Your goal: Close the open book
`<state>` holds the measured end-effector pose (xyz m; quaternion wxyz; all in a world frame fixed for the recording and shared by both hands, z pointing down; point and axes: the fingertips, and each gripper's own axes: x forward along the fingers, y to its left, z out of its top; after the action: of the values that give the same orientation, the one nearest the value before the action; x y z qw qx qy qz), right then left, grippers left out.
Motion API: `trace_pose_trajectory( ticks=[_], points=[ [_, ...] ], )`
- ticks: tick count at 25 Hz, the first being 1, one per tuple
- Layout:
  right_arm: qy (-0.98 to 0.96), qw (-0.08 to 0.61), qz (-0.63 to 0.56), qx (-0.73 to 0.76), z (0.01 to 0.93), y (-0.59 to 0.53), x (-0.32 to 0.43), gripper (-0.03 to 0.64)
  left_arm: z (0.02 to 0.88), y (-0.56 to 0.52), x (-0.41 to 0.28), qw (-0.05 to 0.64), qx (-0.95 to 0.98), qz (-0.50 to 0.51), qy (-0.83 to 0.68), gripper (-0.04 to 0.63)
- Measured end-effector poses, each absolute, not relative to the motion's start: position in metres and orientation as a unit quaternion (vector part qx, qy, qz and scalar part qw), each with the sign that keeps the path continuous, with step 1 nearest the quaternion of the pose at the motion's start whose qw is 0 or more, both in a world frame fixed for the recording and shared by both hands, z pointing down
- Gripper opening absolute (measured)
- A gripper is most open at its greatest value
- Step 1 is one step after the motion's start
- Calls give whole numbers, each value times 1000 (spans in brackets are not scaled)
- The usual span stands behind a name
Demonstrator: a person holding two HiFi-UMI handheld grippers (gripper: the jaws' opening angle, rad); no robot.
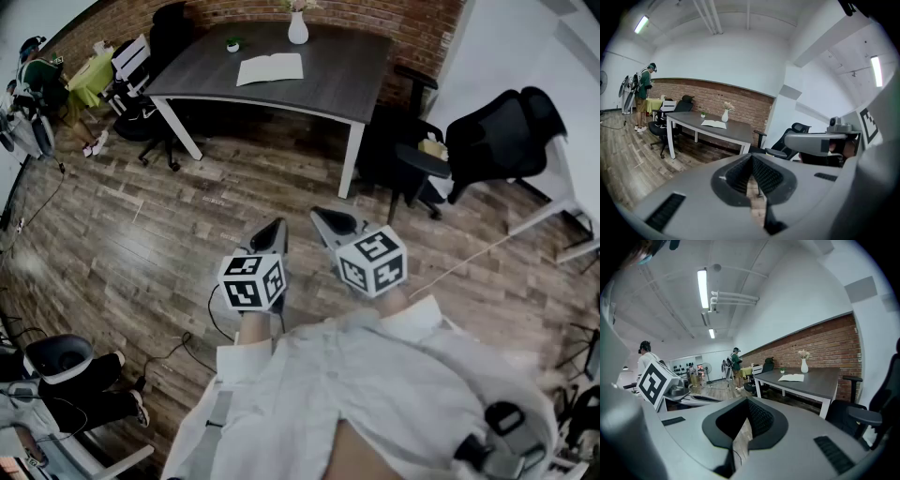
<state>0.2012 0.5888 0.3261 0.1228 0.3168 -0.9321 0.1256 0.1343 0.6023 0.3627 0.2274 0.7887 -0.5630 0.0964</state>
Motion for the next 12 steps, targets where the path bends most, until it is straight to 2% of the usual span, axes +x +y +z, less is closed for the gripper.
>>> trace_pose_trajectory(
  ticks=[12],
  points=[
    [-934,134,135,302,334,585,205,3,368,596,147,239,786,101,-561,5]
  ],
)
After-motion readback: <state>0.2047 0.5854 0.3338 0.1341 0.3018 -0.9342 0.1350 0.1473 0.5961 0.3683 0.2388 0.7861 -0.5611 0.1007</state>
